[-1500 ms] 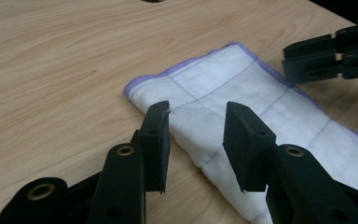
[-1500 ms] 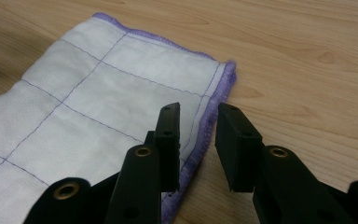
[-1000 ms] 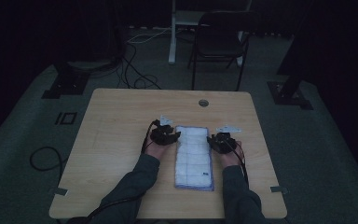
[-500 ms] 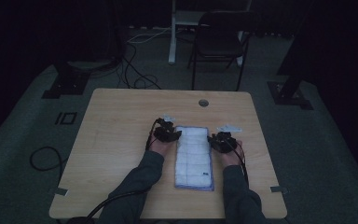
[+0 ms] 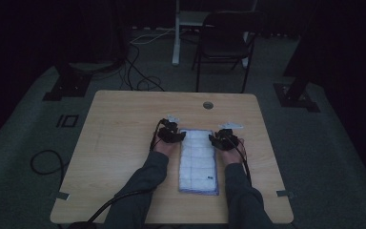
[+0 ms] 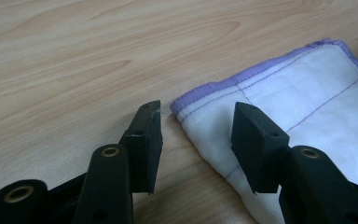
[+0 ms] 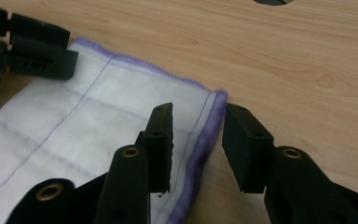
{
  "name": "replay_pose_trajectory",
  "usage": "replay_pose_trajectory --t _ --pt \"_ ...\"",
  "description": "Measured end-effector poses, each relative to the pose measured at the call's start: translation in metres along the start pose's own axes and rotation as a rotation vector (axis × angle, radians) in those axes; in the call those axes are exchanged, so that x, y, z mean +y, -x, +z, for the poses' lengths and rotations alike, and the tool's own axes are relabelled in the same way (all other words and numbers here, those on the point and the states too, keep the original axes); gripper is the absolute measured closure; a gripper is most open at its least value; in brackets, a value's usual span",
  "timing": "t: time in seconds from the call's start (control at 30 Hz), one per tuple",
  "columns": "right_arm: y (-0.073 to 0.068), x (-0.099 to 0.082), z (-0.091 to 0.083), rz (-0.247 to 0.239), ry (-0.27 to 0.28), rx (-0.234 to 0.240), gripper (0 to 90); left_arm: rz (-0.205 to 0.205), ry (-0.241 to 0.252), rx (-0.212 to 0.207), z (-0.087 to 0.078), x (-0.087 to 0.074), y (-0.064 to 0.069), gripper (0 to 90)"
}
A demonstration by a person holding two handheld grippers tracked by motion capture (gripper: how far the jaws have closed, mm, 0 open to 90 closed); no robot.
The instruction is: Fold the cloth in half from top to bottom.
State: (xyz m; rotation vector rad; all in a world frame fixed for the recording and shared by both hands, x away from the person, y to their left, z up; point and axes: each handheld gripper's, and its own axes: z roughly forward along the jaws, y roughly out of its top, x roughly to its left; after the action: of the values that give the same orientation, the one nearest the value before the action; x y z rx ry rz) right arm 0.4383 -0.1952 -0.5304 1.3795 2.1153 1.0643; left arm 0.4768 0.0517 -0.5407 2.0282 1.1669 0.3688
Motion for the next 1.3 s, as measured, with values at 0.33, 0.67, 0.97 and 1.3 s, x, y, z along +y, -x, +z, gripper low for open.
replay_pose_trajectory --t 0.33,0.67,0.97,1.3 --pt "0.002 0.010 0.024 0.052 -0.044 -0.011 51.5 0.039 -0.026 0.021 0.003 0.005 0.004 53.1" --pt "-0.005 0.011 0.032 0.013 -0.065 -0.017 53.3 0.053 -0.033 -0.007 0.004 0.004 0.013 60.3" --pt "-0.007 0.014 0.032 0.024 -0.088 0.043 79.8 0.041 -0.069 -0.043 0.005 0.009 0.014 81.6" --pt "0.002 0.016 0.030 0.087 -0.081 0.098 84.9 0.061 -0.090 -0.020 0.004 0.014 0.016 85.7"
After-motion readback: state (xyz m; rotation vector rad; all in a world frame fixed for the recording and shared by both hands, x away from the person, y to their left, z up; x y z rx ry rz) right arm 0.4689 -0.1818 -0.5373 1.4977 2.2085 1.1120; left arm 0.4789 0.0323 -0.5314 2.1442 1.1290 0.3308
